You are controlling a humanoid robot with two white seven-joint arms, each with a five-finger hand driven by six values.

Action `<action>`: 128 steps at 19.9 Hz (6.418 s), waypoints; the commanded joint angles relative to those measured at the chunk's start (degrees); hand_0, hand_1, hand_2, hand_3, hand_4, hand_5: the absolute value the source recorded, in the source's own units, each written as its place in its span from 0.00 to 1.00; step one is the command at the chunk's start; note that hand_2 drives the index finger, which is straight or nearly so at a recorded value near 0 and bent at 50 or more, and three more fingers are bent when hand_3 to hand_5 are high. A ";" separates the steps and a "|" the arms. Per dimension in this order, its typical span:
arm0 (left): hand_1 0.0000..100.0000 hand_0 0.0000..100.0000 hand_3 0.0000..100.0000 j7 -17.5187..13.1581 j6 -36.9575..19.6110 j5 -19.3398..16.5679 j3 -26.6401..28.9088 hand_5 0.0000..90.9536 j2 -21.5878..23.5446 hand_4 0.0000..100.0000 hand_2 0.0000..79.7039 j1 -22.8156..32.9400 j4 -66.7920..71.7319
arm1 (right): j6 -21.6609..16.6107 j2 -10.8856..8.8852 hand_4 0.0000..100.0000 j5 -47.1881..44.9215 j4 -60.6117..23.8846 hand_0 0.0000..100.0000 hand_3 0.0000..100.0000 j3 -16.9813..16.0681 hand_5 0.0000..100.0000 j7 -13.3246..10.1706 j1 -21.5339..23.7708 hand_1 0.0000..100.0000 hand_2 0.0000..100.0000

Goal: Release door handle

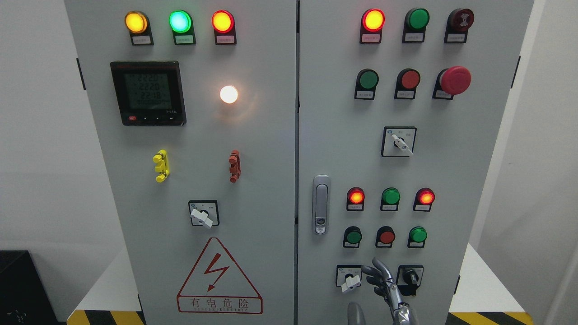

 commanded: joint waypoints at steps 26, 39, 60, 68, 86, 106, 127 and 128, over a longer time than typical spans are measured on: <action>0.00 0.00 0.08 0.03 -0.05 0.00 -1.14 0.00 0.00 0.01 0.03 0.00 -0.97 | 3.66 0.19 0.99 49.69 16.70 0.43 1.00 2.44 0.99 2.06 -15.56 0.29 0.00; 0.00 0.00 0.08 0.03 0.04 0.00 -1.14 0.00 0.00 0.01 0.03 0.00 -0.97 | 4.28 0.27 0.99 50.75 19.61 0.42 1.00 3.05 0.99 2.15 -18.55 0.29 0.00; 0.00 0.00 0.08 -0.06 -0.05 0.00 -1.14 0.00 0.00 0.01 0.03 0.00 -0.97 | 5.77 0.27 0.99 50.75 20.14 0.40 1.00 2.79 0.99 3.73 -19.60 0.29 0.01; 0.00 0.00 0.08 0.03 -0.05 0.00 -1.14 0.00 0.00 0.01 0.03 0.00 -0.97 | 5.86 0.27 0.98 50.75 20.22 0.39 1.00 2.70 0.99 3.82 -19.43 0.29 0.02; 0.00 0.00 0.08 0.03 -0.05 0.00 -1.14 0.00 0.00 0.01 0.03 0.00 -0.97 | 5.86 0.27 0.99 50.75 20.58 0.39 1.00 2.70 0.99 4.96 -18.81 0.29 0.02; 0.00 0.00 0.09 -0.06 0.04 0.00 -1.14 0.00 0.00 0.01 0.03 0.00 -0.88 | 5.77 0.27 0.98 50.75 20.49 0.38 1.00 2.61 0.99 4.96 -17.76 0.29 0.02; 0.00 0.00 0.08 0.03 -0.05 0.00 -1.14 0.00 0.00 0.01 0.03 0.00 -0.97 | 5.77 0.27 0.98 50.58 17.68 0.38 1.00 2.79 0.99 4.78 -17.76 0.29 0.06; 0.00 0.00 0.08 0.03 -0.05 0.00 -1.14 0.00 0.00 0.01 0.03 0.00 -0.88 | 5.77 0.27 0.98 50.58 17.50 0.38 1.00 2.79 0.99 4.70 -17.76 0.29 0.06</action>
